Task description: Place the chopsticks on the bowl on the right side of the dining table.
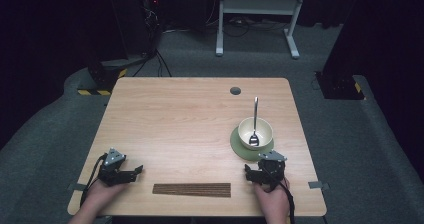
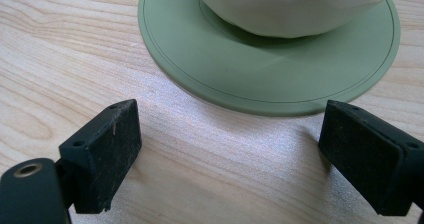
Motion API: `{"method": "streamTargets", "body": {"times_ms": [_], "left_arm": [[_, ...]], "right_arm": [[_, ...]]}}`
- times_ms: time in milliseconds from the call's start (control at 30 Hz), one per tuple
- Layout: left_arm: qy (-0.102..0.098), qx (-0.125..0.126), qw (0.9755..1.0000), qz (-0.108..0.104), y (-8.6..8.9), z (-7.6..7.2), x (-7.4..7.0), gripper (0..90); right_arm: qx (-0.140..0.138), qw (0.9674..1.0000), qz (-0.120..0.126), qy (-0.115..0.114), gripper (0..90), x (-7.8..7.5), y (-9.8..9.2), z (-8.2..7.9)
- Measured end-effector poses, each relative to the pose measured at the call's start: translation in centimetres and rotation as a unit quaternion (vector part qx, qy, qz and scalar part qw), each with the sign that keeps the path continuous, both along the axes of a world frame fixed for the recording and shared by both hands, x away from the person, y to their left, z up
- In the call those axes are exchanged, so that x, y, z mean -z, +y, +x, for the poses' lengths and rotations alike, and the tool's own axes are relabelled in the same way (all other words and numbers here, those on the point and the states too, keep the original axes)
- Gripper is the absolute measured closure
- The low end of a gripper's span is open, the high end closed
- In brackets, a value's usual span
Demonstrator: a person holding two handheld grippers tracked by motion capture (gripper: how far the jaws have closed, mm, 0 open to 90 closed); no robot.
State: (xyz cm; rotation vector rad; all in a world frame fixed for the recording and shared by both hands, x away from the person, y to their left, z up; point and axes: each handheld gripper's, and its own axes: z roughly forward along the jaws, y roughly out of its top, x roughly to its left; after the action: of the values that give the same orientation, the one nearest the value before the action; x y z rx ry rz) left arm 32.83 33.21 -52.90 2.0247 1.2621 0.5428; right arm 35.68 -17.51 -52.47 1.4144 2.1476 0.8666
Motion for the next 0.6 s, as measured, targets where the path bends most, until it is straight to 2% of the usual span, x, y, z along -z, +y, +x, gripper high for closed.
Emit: {"method": "streamTargets", "body": {"times_ms": [600], "left_arm": [[0.0, -0.001, 1.0, 0.0, 0.02, 0.04, -0.01, 16.8]], "right_arm": [[-0.012, 0.9999, 0.004, 0.001, 10.1, -0.03, -0.34, -0.17]]}}
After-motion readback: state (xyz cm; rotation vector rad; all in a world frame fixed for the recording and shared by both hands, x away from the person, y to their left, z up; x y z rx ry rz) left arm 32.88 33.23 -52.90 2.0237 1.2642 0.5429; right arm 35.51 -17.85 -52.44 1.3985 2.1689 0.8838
